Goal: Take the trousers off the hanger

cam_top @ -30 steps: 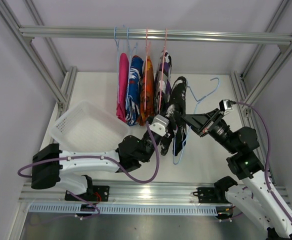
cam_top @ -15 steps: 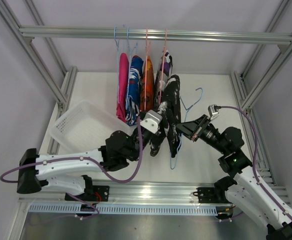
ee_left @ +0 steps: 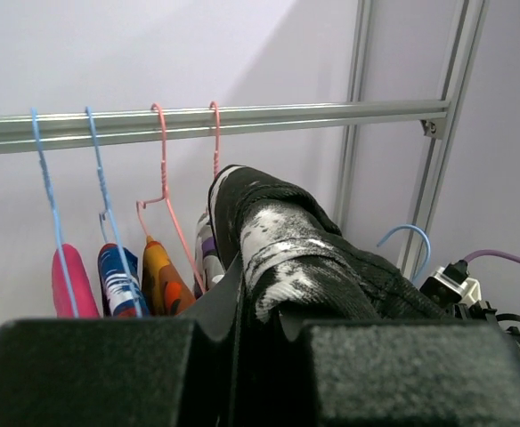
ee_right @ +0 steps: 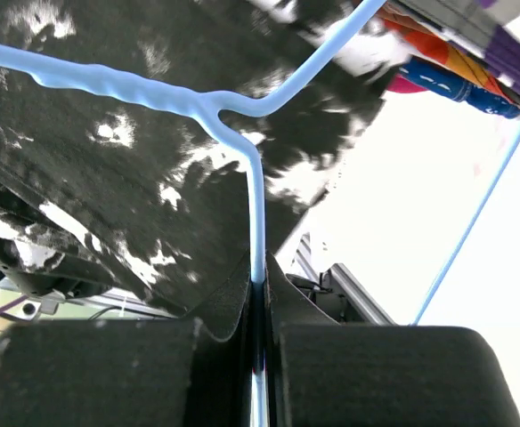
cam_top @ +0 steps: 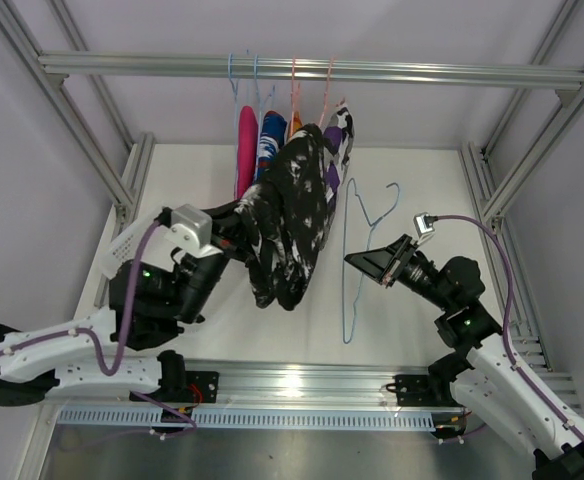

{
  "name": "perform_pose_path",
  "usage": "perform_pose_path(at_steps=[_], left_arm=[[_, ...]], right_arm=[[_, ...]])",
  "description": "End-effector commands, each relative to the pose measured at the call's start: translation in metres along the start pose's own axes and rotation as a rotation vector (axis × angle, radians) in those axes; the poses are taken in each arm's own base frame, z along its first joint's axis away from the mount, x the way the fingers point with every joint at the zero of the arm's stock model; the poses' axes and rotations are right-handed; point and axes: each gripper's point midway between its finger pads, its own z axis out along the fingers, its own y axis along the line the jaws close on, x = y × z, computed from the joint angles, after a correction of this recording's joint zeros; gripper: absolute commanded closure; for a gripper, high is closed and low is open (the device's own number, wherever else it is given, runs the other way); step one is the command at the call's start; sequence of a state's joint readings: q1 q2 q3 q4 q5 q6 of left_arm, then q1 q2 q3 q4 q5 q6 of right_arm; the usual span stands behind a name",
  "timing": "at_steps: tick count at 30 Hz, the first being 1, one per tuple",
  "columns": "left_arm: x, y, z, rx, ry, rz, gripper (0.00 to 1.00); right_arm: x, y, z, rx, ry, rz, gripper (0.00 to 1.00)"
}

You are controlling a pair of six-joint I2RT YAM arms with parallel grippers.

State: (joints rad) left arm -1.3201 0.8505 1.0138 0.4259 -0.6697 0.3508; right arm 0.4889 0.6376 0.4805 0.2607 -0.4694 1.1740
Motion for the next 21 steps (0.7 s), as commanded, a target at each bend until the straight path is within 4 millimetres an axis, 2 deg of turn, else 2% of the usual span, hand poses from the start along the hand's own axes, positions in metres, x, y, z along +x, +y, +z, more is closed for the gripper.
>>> perform_pose_path(at_steps=[1,4,6,7,9,21], left_arm=[[-0.051,0.017,-0.014,0.014,-0.128,-0.164,0.99],[-0.047,0.020,-0.023,0.033,-0.109,-0.175,0.99],[-0.055,0.031,-0.035,0.033,-0.121,-0.224,0.99],[-0.052,0.031,-0.039,0.044,-0.110,-0.235,0.99],[-0.064,0.045,-0.051,0.035,-0.136,-0.273,0.99],[-0.072,0.112,-0.085,-0.153,-0.138,-0.248,0.99]], right_arm=[[-0.001,0.006,-0.001,-0.031,-0.006,-0.059,1.00],[0.000,0.002,0.000,-0.017,-0.001,-0.062,1.00],[0.000,0.000,0.000,-0.012,0.002,-0.071,1.00],[0.000,0.000,0.000,-0.010,0.003,-0.073,1.00],[0.000,-0.002,0.001,-0.006,0.005,-0.074,1.00],[0.003,-0.016,0.005,0.028,0.020,-0.074,1.00]])
